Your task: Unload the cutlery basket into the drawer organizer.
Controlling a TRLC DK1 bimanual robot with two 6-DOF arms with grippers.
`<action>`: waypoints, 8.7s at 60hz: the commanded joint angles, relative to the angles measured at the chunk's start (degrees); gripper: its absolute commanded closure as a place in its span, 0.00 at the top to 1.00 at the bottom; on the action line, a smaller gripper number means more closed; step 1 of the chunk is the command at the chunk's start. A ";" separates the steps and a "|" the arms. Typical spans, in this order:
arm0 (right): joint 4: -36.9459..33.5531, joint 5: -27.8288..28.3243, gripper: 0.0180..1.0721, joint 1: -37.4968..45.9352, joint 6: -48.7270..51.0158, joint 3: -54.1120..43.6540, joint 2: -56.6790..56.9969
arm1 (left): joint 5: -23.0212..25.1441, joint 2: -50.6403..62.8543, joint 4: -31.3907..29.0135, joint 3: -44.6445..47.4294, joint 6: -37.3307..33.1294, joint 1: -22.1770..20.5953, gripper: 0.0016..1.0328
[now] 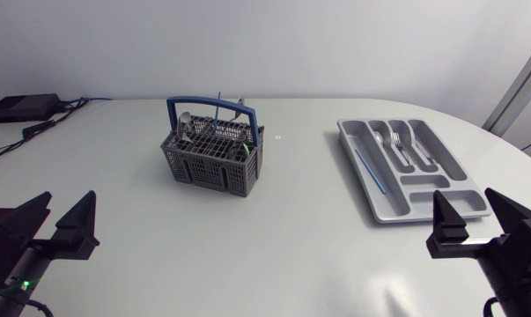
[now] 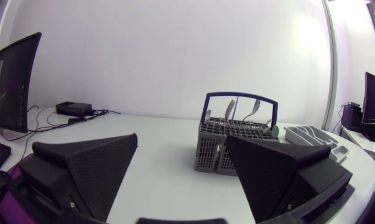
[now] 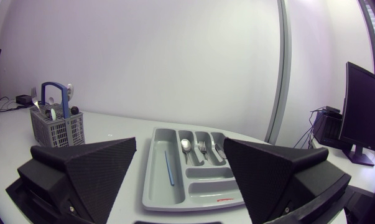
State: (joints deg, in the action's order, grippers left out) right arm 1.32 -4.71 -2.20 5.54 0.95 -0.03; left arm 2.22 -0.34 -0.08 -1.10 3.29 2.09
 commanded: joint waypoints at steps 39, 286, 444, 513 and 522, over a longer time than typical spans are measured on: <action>-0.09 -0.56 0.95 -2.81 -1.41 7.49 -7.61 | -0.72 0.43 -0.28 -5.66 2.34 0.20 0.93; -14.24 13.32 0.05 -19.78 7.82 37.90 -66.50 | 13.25 92.71 -6.95 -50.05 -18.14 -11.40 0.29; -16.35 10.95 0.72 -20.39 4.65 33.77 -58.06 | -9.60 80.67 -33.76 -68.59 -16.65 -44.98 0.62; -16.53 15.43 0.72 -14.59 6.06 31.22 -56.13 | -35.97 112.49 -47.56 -93.55 -7.77 -59.74 0.65; -16.26 16.05 0.72 -13.89 6.50 30.87 -56.39 | -36.76 113.89 -48.09 -94.87 -7.33 -59.74 0.67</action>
State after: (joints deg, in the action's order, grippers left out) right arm -15.25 10.74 -16.67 10.74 33.52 -56.45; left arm -33.47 111.79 -47.16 -93.25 -5.74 -57.67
